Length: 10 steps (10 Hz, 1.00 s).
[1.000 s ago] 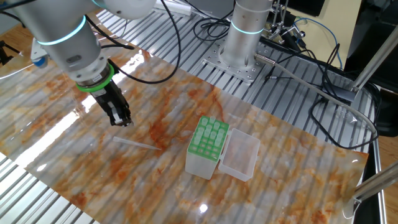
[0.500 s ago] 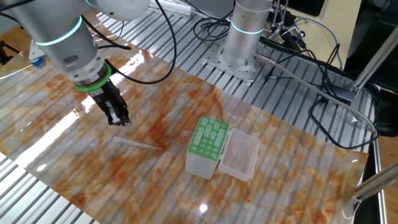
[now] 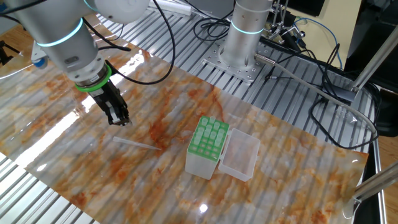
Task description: Insert a large pipette tip into the holder for large pipette tips
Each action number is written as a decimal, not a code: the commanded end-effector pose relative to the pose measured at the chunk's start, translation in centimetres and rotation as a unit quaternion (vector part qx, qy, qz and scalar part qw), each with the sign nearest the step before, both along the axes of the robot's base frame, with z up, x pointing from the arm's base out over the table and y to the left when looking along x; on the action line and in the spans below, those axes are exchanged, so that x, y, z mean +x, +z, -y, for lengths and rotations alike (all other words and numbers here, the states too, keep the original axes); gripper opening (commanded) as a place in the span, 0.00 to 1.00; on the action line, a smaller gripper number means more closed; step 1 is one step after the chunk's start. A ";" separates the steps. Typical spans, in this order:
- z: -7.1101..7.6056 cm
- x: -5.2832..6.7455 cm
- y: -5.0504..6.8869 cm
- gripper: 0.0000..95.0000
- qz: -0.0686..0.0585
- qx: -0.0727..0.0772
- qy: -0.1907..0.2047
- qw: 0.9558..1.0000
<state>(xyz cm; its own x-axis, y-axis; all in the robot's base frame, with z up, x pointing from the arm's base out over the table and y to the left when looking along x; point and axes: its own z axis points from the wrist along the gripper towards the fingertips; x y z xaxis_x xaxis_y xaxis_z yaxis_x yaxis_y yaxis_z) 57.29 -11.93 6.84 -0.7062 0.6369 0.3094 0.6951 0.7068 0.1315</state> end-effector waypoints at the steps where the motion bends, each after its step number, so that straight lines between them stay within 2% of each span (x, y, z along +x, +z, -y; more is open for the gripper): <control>1: 0.0 -0.1 -0.3 0.00 0.001 0.000 -0.003 1.000; 2: 0.1 -0.1 -0.4 0.00 0.000 0.002 -0.003 1.000; 3: 0.2 0.1 -0.6 0.00 -0.003 0.016 -0.009 1.000; 4: 0.4 0.2 -0.8 0.00 -0.003 0.024 -0.010 1.000; 10: 1.1 0.9 -1.7 0.00 -0.002 0.030 -0.007 1.000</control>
<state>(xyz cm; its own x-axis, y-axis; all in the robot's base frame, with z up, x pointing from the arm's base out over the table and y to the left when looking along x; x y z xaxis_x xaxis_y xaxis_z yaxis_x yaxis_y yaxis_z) 58.08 -13.02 5.08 -0.6956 0.6291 0.3470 0.7064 0.6870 0.1705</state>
